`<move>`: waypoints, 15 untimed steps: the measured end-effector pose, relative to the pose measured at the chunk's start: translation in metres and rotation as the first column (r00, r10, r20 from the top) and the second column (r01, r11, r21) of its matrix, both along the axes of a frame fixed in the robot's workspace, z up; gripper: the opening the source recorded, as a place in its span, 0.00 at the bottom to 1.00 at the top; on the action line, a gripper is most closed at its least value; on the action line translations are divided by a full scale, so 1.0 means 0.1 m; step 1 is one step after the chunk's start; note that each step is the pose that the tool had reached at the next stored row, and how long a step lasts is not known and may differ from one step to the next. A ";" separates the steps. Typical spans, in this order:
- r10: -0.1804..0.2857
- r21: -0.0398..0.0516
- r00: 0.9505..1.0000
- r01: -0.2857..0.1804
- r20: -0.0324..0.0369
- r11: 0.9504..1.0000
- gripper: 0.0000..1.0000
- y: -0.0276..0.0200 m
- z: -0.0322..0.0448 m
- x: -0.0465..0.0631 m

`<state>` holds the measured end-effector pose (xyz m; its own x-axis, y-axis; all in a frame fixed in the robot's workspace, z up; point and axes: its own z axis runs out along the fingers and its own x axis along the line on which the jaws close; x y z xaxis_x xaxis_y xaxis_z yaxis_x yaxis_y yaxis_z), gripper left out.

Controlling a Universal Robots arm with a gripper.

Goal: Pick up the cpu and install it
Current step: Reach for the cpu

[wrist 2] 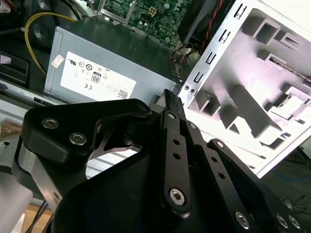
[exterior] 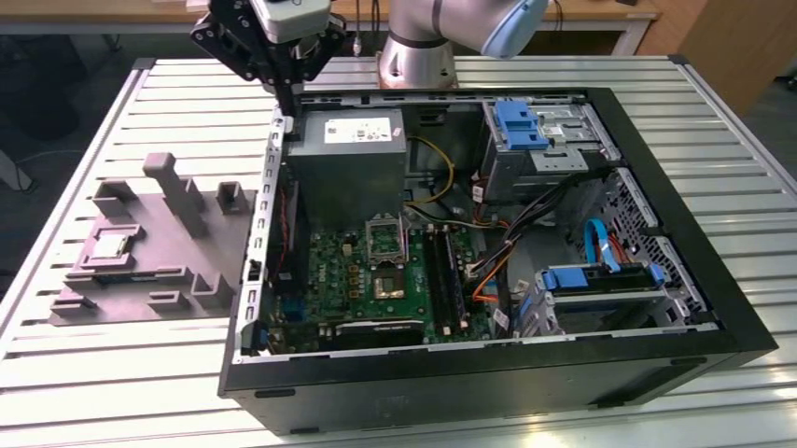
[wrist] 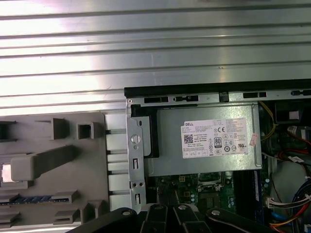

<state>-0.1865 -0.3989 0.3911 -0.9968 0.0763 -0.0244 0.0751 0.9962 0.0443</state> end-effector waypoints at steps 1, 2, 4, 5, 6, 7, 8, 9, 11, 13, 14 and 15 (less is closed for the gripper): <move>0.000 0.000 1.000 0.000 0.000 1.000 0.11 0.000 0.000 0.00; 0.000 0.000 1.000 0.000 0.000 1.000 0.11 0.000 0.000 0.00; 0.000 0.000 1.000 0.000 0.000 1.000 0.11 0.000 0.000 -0.01; 0.000 0.000 1.000 0.000 0.000 1.000 0.11 0.000 0.000 -0.01; 0.000 0.000 1.000 0.000 0.000 1.000 0.11 0.000 0.000 -0.01; 0.000 0.000 1.000 0.000 0.000 1.000 0.11 0.000 0.000 -0.02; 0.000 0.000 1.000 0.000 0.000 1.000 0.11 0.000 0.000 -0.02; 0.000 0.000 1.000 0.000 0.000 1.000 0.11 0.000 0.000 -0.02; 0.000 0.000 1.000 0.000 0.000 1.000 0.11 0.000 0.000 -0.02; 0.000 0.000 1.000 0.000 0.000 1.000 0.11 0.000 0.000 -0.03; 0.000 0.000 1.000 0.000 0.000 1.000 0.11 0.000 0.000 -0.03; 0.000 0.000 1.000 0.000 0.000 1.000 0.11 0.000 0.000 -0.03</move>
<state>-0.1898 -0.3989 0.3910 -0.9968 0.0762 -0.0244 0.0751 0.9962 0.0443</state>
